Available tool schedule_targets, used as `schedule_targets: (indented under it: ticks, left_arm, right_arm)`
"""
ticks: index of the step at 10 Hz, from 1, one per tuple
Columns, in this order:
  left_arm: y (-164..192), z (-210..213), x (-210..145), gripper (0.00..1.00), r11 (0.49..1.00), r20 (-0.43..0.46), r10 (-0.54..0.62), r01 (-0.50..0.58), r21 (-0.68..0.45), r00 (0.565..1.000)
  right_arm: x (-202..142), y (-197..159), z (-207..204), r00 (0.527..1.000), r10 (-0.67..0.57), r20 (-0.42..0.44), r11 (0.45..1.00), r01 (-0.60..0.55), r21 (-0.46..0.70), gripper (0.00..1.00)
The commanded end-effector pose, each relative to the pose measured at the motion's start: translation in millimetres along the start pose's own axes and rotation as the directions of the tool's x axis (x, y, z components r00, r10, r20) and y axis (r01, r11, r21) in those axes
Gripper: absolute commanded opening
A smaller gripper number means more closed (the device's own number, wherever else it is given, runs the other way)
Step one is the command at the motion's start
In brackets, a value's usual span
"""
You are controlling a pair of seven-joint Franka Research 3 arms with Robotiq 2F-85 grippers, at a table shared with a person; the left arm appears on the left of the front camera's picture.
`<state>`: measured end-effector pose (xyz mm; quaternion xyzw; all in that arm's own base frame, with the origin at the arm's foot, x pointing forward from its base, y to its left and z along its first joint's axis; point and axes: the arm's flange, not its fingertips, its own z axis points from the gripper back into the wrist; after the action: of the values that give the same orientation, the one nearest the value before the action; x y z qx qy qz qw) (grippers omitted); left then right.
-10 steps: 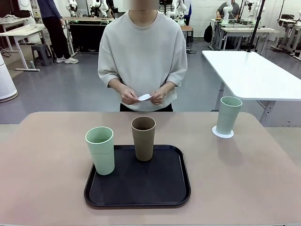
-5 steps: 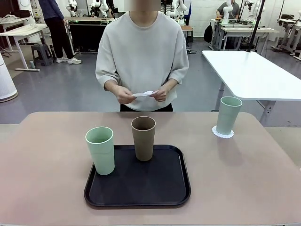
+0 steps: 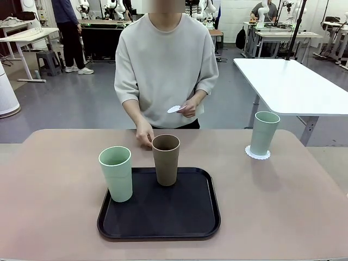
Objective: Place coasters on the table and set cups on them.
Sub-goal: Take one Reusable plastic cup from the Flat Tray and place it on a coaster set by the human.
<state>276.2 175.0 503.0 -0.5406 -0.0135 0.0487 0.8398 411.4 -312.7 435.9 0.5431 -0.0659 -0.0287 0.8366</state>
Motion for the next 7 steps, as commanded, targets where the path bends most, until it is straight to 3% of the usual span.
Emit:
schedule_targets:
  ticks: [1, 7]
  left_arm:
    - [-1.8, 0.5, -1.3, 1.0, 1.0, 0.005, -0.003, 0.003, -0.012, 1.0]
    - [-1.8, 0.5, -1.3, 1.0, 1.0, 0.005, -0.003, 0.003, -0.012, 1.0]
  right_arm:
    - [1.1, -1.0, -0.1, 1.0, -0.007, 0.007, 1.0, 0.007, -0.01, 1.0]
    - [1.1, -1.0, -0.1, 1.0, -0.007, 0.007, 1.0, 0.007, -0.01, 1.0]
